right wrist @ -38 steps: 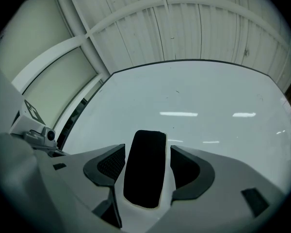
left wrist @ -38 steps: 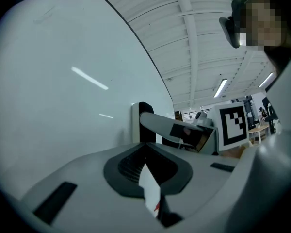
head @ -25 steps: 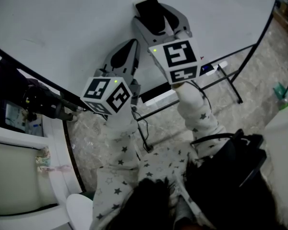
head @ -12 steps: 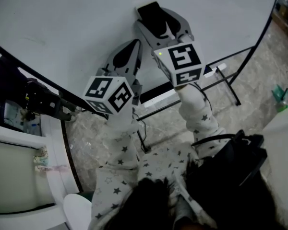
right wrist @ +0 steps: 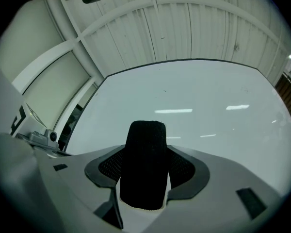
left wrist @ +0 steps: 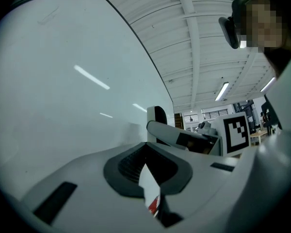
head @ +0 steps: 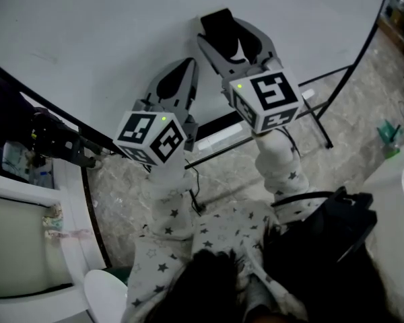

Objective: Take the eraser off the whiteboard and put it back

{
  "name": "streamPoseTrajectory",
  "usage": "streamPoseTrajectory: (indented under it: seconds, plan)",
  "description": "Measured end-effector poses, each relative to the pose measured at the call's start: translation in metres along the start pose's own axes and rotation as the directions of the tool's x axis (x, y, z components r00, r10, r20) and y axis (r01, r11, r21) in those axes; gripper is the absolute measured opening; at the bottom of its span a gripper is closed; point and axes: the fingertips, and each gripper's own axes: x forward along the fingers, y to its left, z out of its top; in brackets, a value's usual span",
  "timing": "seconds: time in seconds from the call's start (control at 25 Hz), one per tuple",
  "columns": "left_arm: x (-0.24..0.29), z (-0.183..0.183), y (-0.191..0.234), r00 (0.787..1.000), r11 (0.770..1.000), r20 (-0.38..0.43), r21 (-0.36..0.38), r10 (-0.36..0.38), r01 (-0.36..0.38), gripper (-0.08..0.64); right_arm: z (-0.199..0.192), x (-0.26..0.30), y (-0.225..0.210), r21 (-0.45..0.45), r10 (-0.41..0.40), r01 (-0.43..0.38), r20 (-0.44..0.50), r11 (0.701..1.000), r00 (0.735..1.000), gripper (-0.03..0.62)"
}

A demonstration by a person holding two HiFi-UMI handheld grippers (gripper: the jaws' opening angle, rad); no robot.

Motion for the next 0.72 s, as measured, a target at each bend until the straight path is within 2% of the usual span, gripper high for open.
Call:
streamPoseTrajectory:
  seconds: [0.24,0.48,0.72]
  plan:
    - [-0.005,-0.005,0.007,0.999,0.999,-0.019,-0.016,0.028,-0.028,0.002,-0.011,0.0,0.006,0.047,0.036,-0.035,-0.029,0.998,0.999,0.258]
    - [-0.007,-0.006,0.011,0.999,0.997,-0.03,-0.066,0.032,-0.034,0.002,-0.018,-0.001,0.009,0.106,0.066,-0.061,-0.05,0.993,0.997,0.258]
    - [-0.008,-0.013,0.014,0.998,0.996,-0.048,-0.084,0.031,-0.035,0.002,-0.024,-0.001,0.012,0.139,0.089,-0.08,-0.065,0.987,0.994,0.258]
